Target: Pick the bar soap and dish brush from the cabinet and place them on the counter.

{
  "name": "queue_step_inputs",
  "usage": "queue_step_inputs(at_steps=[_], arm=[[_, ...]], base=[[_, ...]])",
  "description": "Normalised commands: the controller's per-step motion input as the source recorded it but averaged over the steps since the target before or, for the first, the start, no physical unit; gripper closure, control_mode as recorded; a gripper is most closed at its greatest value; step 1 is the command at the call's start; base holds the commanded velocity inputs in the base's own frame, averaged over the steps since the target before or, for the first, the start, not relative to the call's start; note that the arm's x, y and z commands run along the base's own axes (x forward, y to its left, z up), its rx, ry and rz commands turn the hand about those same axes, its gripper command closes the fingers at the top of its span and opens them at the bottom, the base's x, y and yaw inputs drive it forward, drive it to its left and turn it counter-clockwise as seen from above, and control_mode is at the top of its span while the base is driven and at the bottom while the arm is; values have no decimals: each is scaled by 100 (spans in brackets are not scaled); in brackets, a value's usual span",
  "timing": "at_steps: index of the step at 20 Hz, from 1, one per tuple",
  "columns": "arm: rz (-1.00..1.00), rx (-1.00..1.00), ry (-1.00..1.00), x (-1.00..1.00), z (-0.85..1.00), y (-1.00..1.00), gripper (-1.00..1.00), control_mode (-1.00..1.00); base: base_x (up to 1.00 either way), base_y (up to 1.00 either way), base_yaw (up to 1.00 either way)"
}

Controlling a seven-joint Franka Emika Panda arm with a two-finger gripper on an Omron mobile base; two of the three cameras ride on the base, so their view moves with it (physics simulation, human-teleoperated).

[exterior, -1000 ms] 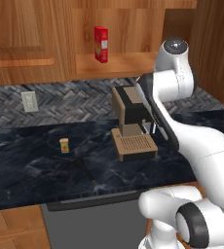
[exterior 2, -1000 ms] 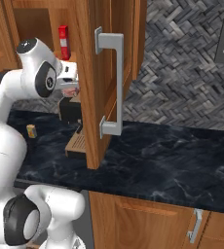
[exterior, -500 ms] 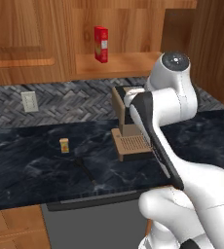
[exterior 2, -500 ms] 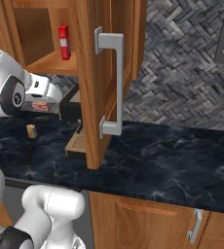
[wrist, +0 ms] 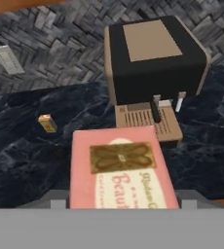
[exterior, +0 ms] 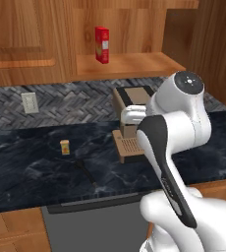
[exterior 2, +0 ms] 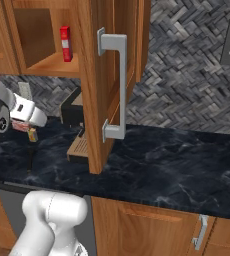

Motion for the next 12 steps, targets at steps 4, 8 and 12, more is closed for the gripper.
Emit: queue_step_inputs(at_steps=[4, 8, 12], arm=[[0, 3, 0, -16, -41, 20, 100, -100], [0, 3, 1, -10, -42, 20, 100, -100], [0, 2, 6, 0, -20, 20, 100, -100]], base=[[0, 0, 0], [0, 0, 0], [0, 0, 0]])
